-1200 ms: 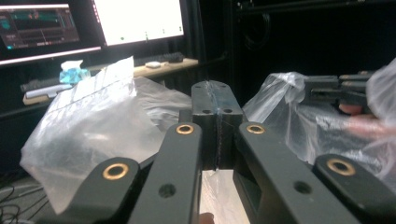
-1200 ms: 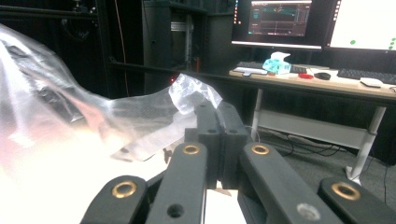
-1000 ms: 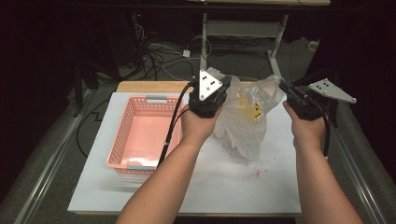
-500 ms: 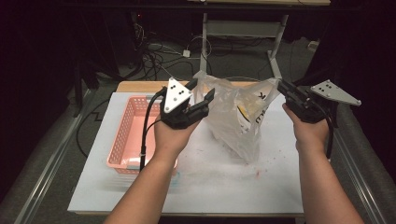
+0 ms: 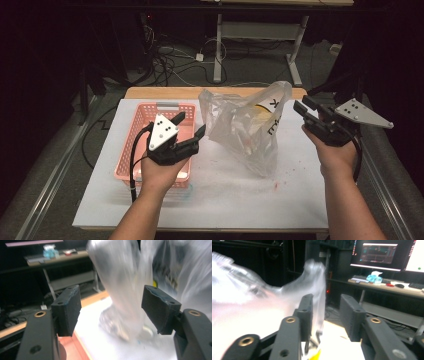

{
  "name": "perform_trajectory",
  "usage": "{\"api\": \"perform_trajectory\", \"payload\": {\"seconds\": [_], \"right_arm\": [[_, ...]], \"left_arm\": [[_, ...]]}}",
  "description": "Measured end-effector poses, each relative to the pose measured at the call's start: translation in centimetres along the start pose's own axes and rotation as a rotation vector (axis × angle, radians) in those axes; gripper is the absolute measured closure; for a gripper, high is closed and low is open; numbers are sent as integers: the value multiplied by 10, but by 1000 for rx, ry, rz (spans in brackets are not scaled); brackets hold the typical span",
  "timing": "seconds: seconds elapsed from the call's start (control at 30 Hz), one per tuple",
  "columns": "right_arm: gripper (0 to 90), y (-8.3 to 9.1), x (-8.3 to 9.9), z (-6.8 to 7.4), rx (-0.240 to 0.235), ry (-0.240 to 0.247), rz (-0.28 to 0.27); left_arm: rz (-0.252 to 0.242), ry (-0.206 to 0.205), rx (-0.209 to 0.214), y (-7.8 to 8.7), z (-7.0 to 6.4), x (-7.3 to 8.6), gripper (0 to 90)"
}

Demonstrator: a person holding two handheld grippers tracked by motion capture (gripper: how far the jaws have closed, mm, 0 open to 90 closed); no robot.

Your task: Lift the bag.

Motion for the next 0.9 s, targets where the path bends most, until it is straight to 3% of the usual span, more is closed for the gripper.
{"api": "perform_trajectory", "payload": {"seconds": [0.27,0.4,0.5,0.63,0.77,0.9], "right_arm": [[452,11,43,6,-15,-15,84],[315,16,68,6,-3,-31,145],[221,20,87,6,4,-40,188],[146,27,109,7,17,-48,250],[81,34,127,6,25,-61,300],[0,39,144,4,35,-70,341]], "left_arm": [[102,57,58,-10,-13,42,169],[148,45,78,-11,-23,57,139],[194,48,101,-12,-30,68,58],[262,44,136,-13,-37,77,0],[292,49,153,-14,-42,83,0],[285,49,149,-13,-44,88,0]]}}
Point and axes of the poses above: each handheld gripper's, and its own axes: y roughly backward along the jaws, x roughly out of its underside, z roughly to its left, the point moved 1 cm from there along -y, roughly forward along the jaws, and after that the axes turned 9 degrees about -y, right-handed, at the moved point
